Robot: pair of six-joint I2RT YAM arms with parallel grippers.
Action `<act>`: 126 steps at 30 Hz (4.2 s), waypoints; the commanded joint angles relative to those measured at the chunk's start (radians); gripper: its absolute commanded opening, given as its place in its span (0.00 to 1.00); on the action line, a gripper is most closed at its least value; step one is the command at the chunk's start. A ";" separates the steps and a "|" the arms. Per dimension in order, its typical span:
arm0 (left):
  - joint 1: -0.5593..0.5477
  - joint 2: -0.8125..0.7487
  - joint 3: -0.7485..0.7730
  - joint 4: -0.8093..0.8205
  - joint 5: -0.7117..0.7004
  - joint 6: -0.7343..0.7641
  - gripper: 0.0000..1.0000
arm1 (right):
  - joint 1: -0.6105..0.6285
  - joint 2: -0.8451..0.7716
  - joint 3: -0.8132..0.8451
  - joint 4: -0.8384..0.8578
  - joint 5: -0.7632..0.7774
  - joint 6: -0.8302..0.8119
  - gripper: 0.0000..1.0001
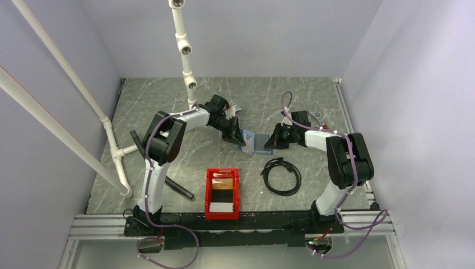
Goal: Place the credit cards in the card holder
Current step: Insert the credit card into the card holder.
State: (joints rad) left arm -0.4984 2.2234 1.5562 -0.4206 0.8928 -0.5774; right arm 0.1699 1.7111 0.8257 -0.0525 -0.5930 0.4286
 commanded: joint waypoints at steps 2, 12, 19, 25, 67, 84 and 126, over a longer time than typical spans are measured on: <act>-0.003 -0.036 0.013 0.037 0.016 0.004 0.00 | -0.004 0.026 0.016 -0.030 0.100 -0.047 0.00; -0.009 -0.012 0.021 0.061 0.091 -0.012 0.00 | -0.004 0.027 0.019 -0.030 0.092 -0.052 0.00; -0.009 0.026 0.034 0.027 0.079 -0.009 0.00 | -0.005 0.022 0.018 -0.037 0.091 -0.057 0.00; -0.009 0.041 0.039 0.046 0.097 -0.020 0.00 | -0.004 0.019 0.015 -0.034 0.088 -0.057 0.00; 0.004 0.160 0.222 0.036 -0.033 -0.058 0.00 | -0.001 0.040 0.014 -0.021 0.071 -0.051 0.00; 0.005 0.081 0.091 0.247 -0.094 -0.220 0.00 | 0.002 0.038 0.016 -0.020 0.064 -0.051 0.00; -0.228 0.114 0.305 -0.007 -0.306 0.054 0.51 | -0.032 0.048 0.067 0.041 -0.014 0.036 0.00</act>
State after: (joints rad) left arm -0.6903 2.3081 1.8091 -0.4706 0.5346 -0.5438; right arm 0.1253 1.7252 0.8608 -0.0837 -0.5373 0.4557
